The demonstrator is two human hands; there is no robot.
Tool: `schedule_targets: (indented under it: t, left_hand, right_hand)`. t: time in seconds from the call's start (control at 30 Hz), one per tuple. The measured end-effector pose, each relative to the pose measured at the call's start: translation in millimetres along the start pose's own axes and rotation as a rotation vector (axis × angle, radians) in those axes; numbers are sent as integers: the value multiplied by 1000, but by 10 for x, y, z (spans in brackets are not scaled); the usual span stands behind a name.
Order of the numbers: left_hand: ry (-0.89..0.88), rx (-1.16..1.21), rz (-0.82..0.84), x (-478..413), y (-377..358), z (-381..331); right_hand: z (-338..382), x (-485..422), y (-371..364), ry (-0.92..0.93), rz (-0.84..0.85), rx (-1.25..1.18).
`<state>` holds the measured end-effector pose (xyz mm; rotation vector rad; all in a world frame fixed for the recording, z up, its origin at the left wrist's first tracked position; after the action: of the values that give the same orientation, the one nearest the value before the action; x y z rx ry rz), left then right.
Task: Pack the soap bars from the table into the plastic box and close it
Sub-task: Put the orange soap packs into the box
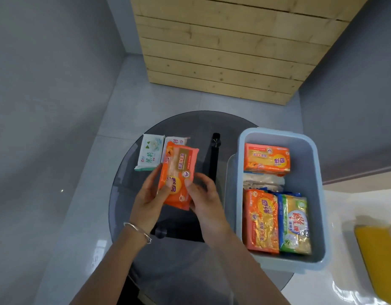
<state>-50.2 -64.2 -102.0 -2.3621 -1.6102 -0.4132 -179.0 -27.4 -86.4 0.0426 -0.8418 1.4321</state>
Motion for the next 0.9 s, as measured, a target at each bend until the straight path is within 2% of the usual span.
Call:
schedule_targets:
  t: [0.2, 0.3, 0.37, 0.53, 0.67, 0.8, 0.9]
  left_hand:
    - [-136, 16, 142, -155, -665, -491]
    - [-145, 31, 210, -230, -1040, -558]
    - [-136, -29, 236, -273, -1229, -598]
    - [-68, -174, 58, -385, -1337, -458]
    - [24, -173, 57, -378, -1434, -280]
    - [54, -197, 67, -365, -1490, -174]
    - [-56, -181, 124, -362, -1535, -213]
  right_hand:
    - [739, 328, 416, 127, 43, 110]
    - [982, 481, 749, 165, 30, 135]
    - [1140, 558, 983, 211, 2, 242]
    - [1483, 613, 1470, 292, -12, 719]
    - [1489, 450, 1686, 172, -28, 1497]
    - [1403, 327, 1779, 83, 56, 1690]
    - [1360, 283, 1826, 69, 39, 1724]
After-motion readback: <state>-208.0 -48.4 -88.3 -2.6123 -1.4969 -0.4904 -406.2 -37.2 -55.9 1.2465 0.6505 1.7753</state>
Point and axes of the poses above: each hand's wrist, its own x-axis away from the middle knuckle, its own y-axis out of the back of the hand, z = x × y, the point moved 4 cm from there along -x, towards the middle knuckle, and after that the axes turned 12 degrees about z, right-handed, at the moved point
